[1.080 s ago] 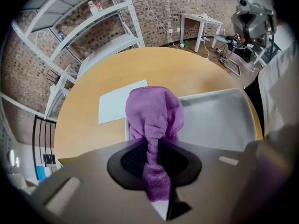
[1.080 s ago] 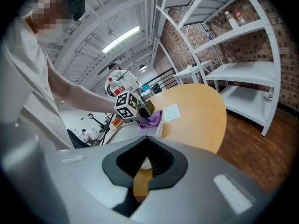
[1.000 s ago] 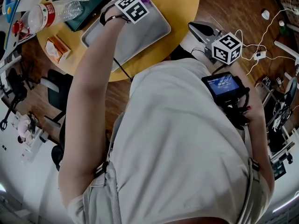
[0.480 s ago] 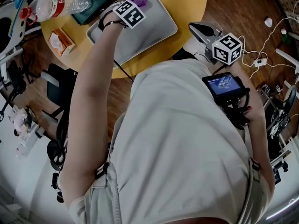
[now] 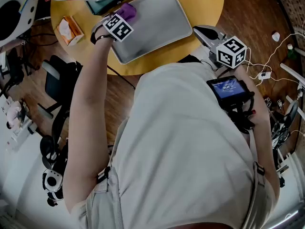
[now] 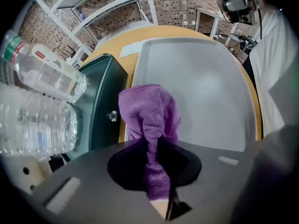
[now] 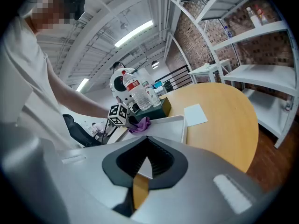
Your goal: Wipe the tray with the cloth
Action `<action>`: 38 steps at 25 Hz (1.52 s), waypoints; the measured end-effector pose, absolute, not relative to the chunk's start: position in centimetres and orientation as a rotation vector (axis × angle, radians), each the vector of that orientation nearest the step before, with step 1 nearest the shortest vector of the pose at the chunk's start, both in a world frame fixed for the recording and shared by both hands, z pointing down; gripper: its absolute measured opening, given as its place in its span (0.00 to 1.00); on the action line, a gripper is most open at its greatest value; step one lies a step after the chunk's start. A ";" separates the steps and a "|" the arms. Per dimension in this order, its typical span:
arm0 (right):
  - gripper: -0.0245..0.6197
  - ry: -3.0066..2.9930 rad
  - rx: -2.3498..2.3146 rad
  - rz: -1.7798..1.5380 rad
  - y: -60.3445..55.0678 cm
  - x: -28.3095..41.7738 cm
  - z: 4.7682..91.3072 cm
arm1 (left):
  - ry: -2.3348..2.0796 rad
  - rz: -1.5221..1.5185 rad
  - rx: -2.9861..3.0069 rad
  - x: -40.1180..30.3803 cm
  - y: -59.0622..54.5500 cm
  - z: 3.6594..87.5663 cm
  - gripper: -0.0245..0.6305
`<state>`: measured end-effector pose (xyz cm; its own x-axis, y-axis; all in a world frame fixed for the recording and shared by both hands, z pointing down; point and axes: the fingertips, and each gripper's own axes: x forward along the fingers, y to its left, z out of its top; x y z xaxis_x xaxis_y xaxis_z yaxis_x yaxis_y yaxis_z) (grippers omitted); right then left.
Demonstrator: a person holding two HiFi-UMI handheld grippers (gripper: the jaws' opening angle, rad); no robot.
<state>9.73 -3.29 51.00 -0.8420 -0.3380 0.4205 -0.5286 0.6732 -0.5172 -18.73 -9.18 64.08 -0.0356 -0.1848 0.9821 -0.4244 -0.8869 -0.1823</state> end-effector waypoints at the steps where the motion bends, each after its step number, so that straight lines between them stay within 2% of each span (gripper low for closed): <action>1: 0.04 -2.598 0.689 0.937 -3.2 9.6 51.0 | -0.666 2.039 2.042 -19.5 -8.8 64.1 0.12; 11: 0.04 -2.602 0.676 0.927 -3.0 9.7 51.2 | -0.722 2.014 2.003 -22.7 -7.3 64.8 0.12; 16: 0.04 -2.596 0.695 0.906 -1.4 7.5 50.6 | -0.729 2.024 2.028 -25.0 -5.0 64.6 0.12; 31: 0.04 -2.594 0.678 0.945 -2.0 9.2 51.5 | -0.707 2.128 1.998 -20.6 -3.1 65.3 0.12; 38: 0.04 -2.584 0.711 0.966 -2.0 9.9 51.9 | -0.637 2.137 2.064 -15.3 -5.4 65.2 0.12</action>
<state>9.94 -2.00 51.89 -0.8352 -0.3455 0.4279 -0.5414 0.6529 -0.5297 -15.33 -5.44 65.20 -0.0746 -0.2117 0.9745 -0.3562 -0.9071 -0.2243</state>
